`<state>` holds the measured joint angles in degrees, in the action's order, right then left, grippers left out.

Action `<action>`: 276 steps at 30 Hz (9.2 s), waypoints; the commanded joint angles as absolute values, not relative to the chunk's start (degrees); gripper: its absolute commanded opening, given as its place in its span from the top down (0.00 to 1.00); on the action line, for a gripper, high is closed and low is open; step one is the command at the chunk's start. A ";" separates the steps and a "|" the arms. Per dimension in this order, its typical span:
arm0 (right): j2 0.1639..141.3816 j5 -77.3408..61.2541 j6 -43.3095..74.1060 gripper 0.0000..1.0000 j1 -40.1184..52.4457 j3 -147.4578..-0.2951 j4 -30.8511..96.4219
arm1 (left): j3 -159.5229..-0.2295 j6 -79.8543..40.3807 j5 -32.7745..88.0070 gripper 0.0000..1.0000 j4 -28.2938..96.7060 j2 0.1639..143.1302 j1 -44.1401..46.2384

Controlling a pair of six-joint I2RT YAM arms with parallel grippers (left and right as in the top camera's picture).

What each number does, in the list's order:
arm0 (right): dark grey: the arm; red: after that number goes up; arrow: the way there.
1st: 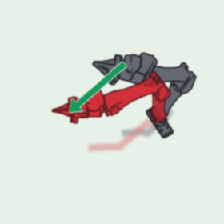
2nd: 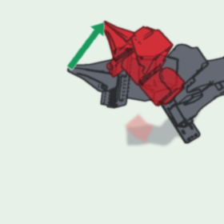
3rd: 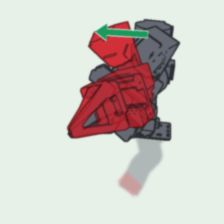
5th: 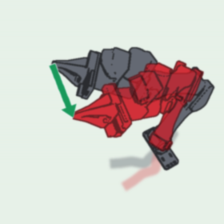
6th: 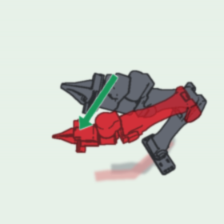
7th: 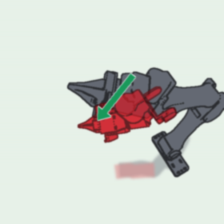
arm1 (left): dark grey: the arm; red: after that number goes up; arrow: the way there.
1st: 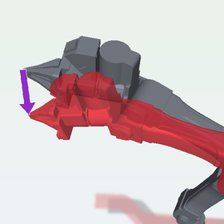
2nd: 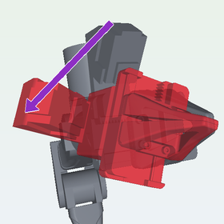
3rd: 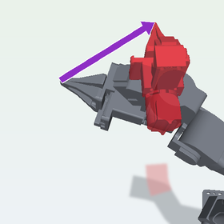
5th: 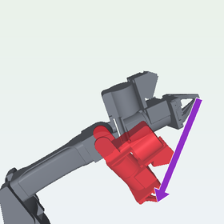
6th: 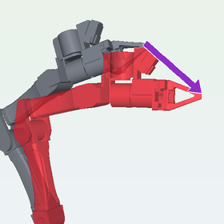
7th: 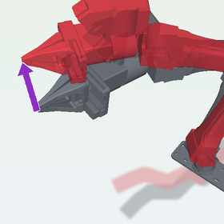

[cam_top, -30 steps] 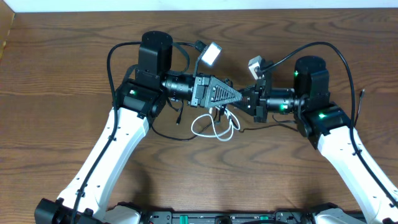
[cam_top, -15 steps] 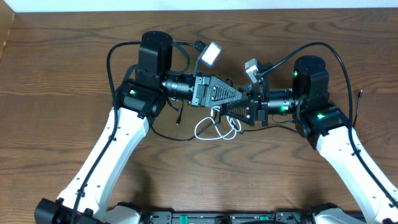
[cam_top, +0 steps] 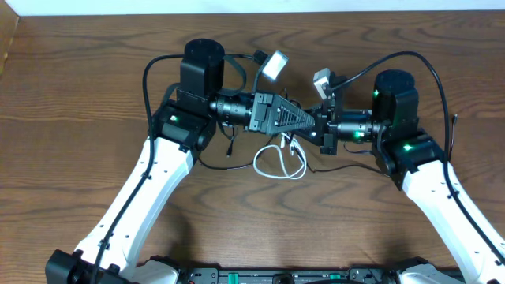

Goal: Untangle cables

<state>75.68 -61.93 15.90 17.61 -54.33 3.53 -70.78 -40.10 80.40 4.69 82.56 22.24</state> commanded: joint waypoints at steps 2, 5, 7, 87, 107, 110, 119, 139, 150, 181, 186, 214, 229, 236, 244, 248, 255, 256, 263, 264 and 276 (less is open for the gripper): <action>76.20 -41.34 19.81 0.99 18.04 -54.26 13.58 | -71.48 -39.68 83.40 0.92 3.75 81.95 22.15; 76.20 -27.53 24.86 0.99 18.04 -54.26 22.35 | -71.48 -36.34 83.40 0.92 3.79 81.95 21.50; 76.20 -21.65 26.94 0.99 18.04 -54.26 26.44 | -71.48 -33.95 83.37 0.92 3.81 81.95 21.08; 76.20 -50.89 8.71 0.63 29.36 -54.26 19.44 | -71.50 -14.28 60.47 0.92 17.74 66.54 19.68; 77.69 -15.03 15.29 0.55 29.36 -54.22 38.59 | -71.48 -14.26 14.50 0.92 36.69 67.05 19.68; 80.42 -16.84 16.71 0.53 29.85 -54.19 38.26 | -71.48 -14.24 11.27 0.93 40.27 68.64 19.68; 88.99 -20.34 16.75 0.51 33.39 -54.22 36.84 | -71.48 -14.26 11.29 0.92 43.07 73.78 19.68; 93.01 -22.61 2.33 0.41 39.90 -54.19 33.10 | -71.48 -14.28 11.31 0.92 44.86 81.82 19.68; 93.01 -17.50 1.37 0.53 41.41 -54.15 30.22 | -71.48 -14.28 11.31 0.92 45.01 81.82 19.68; 92.51 -17.43 4.86 0.99 40.25 -50.35 25.96 | -71.48 -14.26 11.29 0.92 45.19 81.82 19.68; 87.88 -17.50 6.37 0.99 32.73 -52.29 30.68 | -71.48 -14.24 11.27 0.92 46.06 81.82 19.68; 56.93 -7.70 18.74 0.99 -26.17 -57.10 41.74 | -71.48 -14.26 11.29 0.93 46.26 81.82 19.68; 80.75 -3.88 9.54 0.99 -26.59 -87.68 59.27 | -71.48 -14.26 11.31 0.92 46.30 81.82 19.68; 89.23 5.19 9.58 0.99 -30.72 -101.80 62.83 | -71.48 -14.26 11.29 0.93 46.28 81.82 19.68; 89.41 5.61 8.49 0.99 -37.43 -101.93 56.99 | -71.48 -14.28 11.31 0.92 46.26 81.82 19.68; 90.80 5.43 7.70 0.81 -38.24 -101.93 56.84 | -71.48 -14.31 11.31 0.92 46.28 81.82 19.68; 94.83 -5.54 6.94 0.23 -38.11 -101.93 58.35 | -71.48 -14.31 11.31 0.93 46.28 81.82 19.68; 95.20 -7.99 6.59 0.23 -38.09 -101.93 59.11 | -71.48 -14.31 11.29 0.93 46.28 81.82 19.68; 96.29 -21.30 1.89 0.23 -35.55 -101.89 70.08 | -71.48 -14.24 14.72 0.92 45.93 81.82 19.68; 96.36 -22.04 0.84 0.23 -34.92 -101.86 71.81 | -71.48 -14.09 16.75 0.92 45.50 81.82 19.68; 96.44 -40.66 -19.86 0.12 -13.98 -93.93 76.82 | -71.50 10.92 50.94 0.93 38.28 81.62 25.85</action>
<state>96.31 -35.09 -13.08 -19.66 -97.56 78.04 -70.17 3.81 43.94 38.92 81.56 25.08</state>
